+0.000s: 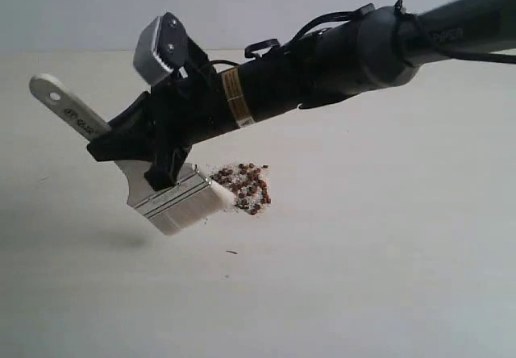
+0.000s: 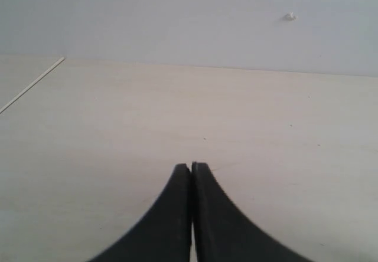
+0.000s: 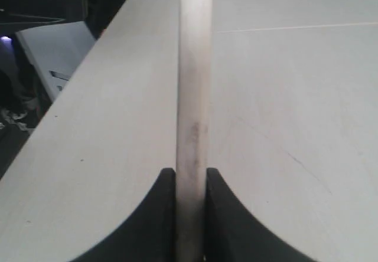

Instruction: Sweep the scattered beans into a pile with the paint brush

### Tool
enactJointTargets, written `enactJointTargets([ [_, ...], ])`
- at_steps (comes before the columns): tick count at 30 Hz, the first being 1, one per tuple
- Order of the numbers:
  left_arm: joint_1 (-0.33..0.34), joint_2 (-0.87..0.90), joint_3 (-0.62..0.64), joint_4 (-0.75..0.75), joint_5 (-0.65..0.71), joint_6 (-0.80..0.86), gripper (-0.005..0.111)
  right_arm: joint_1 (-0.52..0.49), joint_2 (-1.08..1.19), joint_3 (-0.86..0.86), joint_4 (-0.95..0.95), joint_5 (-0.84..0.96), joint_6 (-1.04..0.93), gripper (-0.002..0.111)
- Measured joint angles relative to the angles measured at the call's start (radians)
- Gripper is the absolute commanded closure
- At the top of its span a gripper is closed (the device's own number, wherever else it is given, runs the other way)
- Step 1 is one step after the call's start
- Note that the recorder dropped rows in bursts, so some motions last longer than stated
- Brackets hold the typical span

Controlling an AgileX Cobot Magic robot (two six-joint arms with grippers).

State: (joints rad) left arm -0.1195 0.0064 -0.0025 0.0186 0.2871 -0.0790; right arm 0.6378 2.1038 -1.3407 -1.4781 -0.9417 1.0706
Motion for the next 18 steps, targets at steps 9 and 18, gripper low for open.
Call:
enactJointTargets([
  [9, 0.000, 0.000, 0.000, 0.000, 0.000, 0.000, 0.107, 0.071, -0.164, 0.247, 0.485, 0.163, -0.135, 0.108],
  [18, 0.000, 0.000, 0.000, 0.000, 0.000, 0.000, 0.107, 0.071, -0.169, 0.502, 1.045, -0.181, -0.485, 0.108],
])
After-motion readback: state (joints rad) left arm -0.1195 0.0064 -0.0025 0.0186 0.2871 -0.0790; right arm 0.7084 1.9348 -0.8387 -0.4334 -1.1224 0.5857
